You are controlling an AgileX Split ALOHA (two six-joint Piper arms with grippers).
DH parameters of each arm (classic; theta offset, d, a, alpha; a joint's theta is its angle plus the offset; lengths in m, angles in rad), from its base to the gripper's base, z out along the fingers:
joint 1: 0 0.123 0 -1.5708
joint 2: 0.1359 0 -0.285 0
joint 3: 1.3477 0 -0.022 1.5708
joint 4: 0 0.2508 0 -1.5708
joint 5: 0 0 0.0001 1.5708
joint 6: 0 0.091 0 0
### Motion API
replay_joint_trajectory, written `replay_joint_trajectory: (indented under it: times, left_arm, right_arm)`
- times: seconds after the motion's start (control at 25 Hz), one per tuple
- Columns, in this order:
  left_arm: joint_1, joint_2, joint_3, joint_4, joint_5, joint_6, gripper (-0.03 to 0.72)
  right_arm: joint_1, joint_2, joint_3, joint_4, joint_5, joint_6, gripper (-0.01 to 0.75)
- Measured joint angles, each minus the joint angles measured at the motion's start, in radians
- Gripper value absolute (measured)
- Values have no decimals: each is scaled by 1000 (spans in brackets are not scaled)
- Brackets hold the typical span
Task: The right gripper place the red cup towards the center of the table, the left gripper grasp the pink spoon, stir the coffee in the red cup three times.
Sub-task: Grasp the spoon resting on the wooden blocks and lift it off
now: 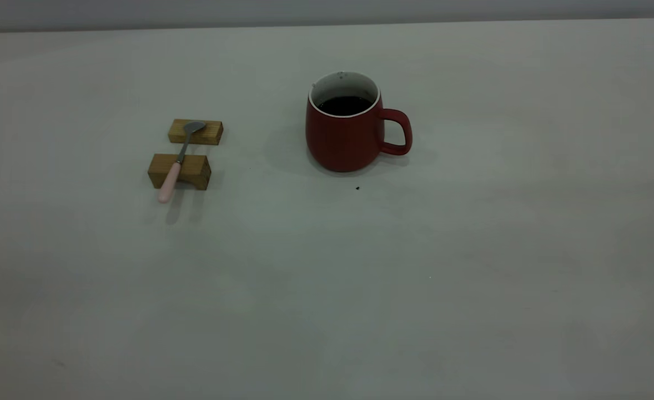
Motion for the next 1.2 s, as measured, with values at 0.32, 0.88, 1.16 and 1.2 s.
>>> replay_joint_trajectory:
  times: [0.32,0.88,1.16,1.2]
  left_arm:
    - [0,400,-92,0,-120,-58,582]
    - [0,1336,-260,-48,-494,-97,594]
    - [0,1674,-410,-83,-622,-112,594]
    - [0,1718,-436,-90,-629,-114,594]
  right_arm:
    - [0,0,0,0,0,0,460]
    - [0,0,0,0,0,0,460]
    - [0,0,0,0,0,0,460]
    - [0,0,0,0,0,0,460]
